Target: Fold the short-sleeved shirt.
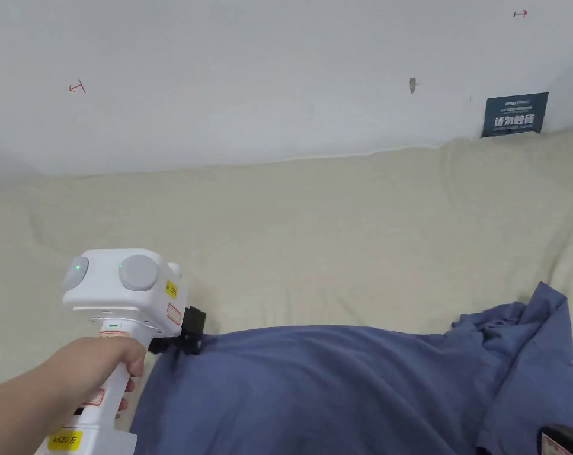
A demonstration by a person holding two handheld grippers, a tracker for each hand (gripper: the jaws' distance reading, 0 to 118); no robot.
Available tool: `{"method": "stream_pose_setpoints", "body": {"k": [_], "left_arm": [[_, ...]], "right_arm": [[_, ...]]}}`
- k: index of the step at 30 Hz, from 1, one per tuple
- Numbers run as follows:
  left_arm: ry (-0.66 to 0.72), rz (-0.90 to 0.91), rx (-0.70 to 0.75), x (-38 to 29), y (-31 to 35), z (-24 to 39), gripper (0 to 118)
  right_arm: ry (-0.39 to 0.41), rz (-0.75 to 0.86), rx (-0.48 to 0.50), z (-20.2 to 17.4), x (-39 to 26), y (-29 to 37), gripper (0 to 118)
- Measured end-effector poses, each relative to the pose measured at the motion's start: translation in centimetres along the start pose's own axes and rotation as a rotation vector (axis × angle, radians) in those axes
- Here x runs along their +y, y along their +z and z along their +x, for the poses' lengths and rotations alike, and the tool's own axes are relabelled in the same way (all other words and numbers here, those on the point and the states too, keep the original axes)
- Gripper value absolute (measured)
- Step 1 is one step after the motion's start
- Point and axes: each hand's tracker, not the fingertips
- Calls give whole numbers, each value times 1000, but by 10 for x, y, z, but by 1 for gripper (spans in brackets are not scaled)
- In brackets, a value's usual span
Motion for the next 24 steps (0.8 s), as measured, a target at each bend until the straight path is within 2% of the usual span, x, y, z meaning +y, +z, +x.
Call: {"method": "stream_pose_setpoints", "body": {"k": [1,2,5,7,9,11,13,14,15,16,20,24], "left_arm": [[-1,-4,-30,-2,0,6,6],[-41,3,46,-5,2,7,6],[-54,3,37,-7,3,5,6],[-6,31,28,-10,13,6,6],[28,47,6,-10,19,3,6],[15,48,12,-12,26,7,6],[-6,49,22,-14,29,10,6],[-12,50,23,-15,31,10,6],[-19,47,22,-16,31,14,6],[-24,48,22,-18,32,15,6],[-37,29,25,-20,28,17,6],[-50,18,29,-22,24,16,6]], "right_arm": [[-2,4,-1,0,2,2,0],[-9,15,4,2,6,4,0],[-56,89,54,21,35,1,0],[-52,50,6,43,74,-19,0],[-84,-45,-128,70,114,-50,0],[-181,-192,-153,100,152,-92,0],[-226,-397,-219,124,174,-142,1],[-221,-482,-240,131,179,-163,22],[-243,-540,-259,139,180,-182,72],[-287,-600,-305,147,176,-198,97],[-420,-666,-410,172,163,-231,98],[-458,-621,-429,180,157,-228,97]]}}
